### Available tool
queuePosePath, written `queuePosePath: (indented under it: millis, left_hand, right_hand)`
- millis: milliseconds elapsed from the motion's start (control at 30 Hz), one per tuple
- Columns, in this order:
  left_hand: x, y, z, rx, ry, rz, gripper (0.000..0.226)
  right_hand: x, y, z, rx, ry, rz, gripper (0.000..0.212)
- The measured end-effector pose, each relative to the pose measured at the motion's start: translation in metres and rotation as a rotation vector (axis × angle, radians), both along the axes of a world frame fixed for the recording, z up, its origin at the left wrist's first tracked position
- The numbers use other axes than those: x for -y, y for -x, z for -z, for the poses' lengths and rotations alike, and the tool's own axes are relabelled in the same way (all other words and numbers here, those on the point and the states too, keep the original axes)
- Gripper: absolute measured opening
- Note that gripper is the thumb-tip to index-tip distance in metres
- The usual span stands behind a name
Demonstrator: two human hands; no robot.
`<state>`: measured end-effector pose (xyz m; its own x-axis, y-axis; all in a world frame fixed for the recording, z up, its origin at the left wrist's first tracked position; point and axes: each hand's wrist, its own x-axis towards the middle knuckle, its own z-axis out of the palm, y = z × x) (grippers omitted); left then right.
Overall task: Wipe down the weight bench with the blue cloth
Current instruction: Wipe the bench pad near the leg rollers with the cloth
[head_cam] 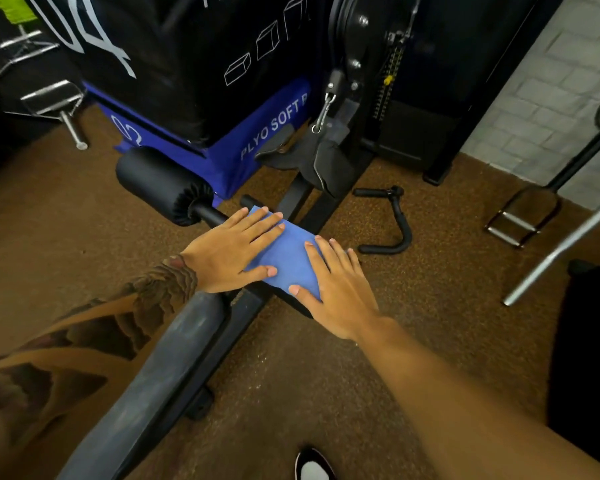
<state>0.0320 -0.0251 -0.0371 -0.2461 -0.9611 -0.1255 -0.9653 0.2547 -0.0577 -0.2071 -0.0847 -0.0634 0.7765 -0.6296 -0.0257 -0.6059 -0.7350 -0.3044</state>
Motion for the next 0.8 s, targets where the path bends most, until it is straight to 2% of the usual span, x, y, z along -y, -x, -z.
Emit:
queuePosePath:
  millis: [267, 533, 800]
  left_hand:
    - [0.003, -0.011, 0.021, -0.115, -0.038, 0.053, 0.065]
    - [0.009, -0.015, 0.019, -0.246, 0.084, 0.1, 0.049]
    - [-0.025, -0.045, -0.011, -0.243, 0.113, 0.048, 0.051]
  right_hand:
    - [-0.008, -0.005, 0.01, 0.104, 0.046, 0.055, 0.061]
    - [-0.016, -0.02, 0.015, 0.275, 0.121, 0.111, 0.045]
    - [-0.042, -0.064, -0.005, 0.449, 0.146, 0.089, 0.041]
